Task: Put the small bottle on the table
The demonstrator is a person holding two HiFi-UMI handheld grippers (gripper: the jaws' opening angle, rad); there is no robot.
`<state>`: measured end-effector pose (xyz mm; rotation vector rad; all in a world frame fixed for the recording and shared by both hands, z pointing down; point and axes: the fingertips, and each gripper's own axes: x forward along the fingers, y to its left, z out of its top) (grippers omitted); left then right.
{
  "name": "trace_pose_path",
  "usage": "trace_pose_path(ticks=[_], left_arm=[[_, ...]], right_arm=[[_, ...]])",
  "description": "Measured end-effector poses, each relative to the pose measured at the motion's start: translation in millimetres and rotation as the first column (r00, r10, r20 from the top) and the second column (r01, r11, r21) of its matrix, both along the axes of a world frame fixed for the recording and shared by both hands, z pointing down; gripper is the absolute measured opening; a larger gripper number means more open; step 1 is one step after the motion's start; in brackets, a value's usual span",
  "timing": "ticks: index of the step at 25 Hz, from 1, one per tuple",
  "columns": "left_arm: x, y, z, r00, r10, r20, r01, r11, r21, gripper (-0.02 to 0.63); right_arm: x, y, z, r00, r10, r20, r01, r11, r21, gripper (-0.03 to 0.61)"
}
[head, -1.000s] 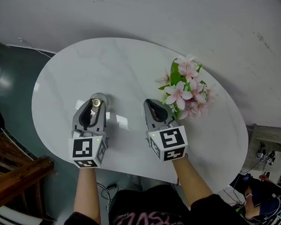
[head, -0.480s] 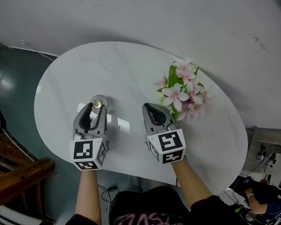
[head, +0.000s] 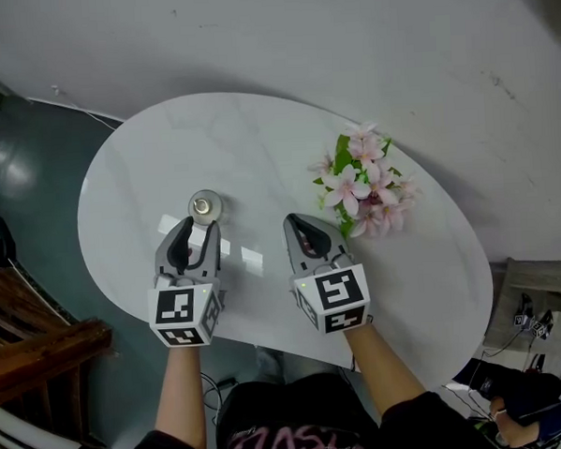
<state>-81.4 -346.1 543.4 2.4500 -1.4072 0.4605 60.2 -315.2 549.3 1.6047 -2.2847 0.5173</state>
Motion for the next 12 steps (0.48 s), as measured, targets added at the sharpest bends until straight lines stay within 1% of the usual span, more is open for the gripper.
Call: trace_pose_path(ticks=[5,7,10,12], left_arm=[[0.1,18.4,-7.5,1.000,0.018,0.003,-0.018,1.000,-0.006,0.151],[-3.3,25.1,-10.0,1.000,0.007,0.008,-0.007,1.000,-0.002,0.148],[-7.4,34.0,-17.0,1.000,-0.006,0.019,0.006,1.000,0.021,0.090],[-6.9,41.3,-21.0,1.000,0.004,0.020,-0.004,1.000,0.027,0.083]], right_arm=[[-0.5,10.7,-16.1,1.000,0.015,0.002,-0.015,0.999,0.029,0.067],[-0.8,16.8,-21.9,1.000,0.017,-0.005,-0.017,0.999,0.040,0.067],[-0.1,26.3,-30.5,1.000,0.028,-0.013,-0.027,0.998,0.058,0.067],[-0.3,33.0,-36.6,0.999,0.036,-0.016,-0.034,0.997,0.069,0.067]])
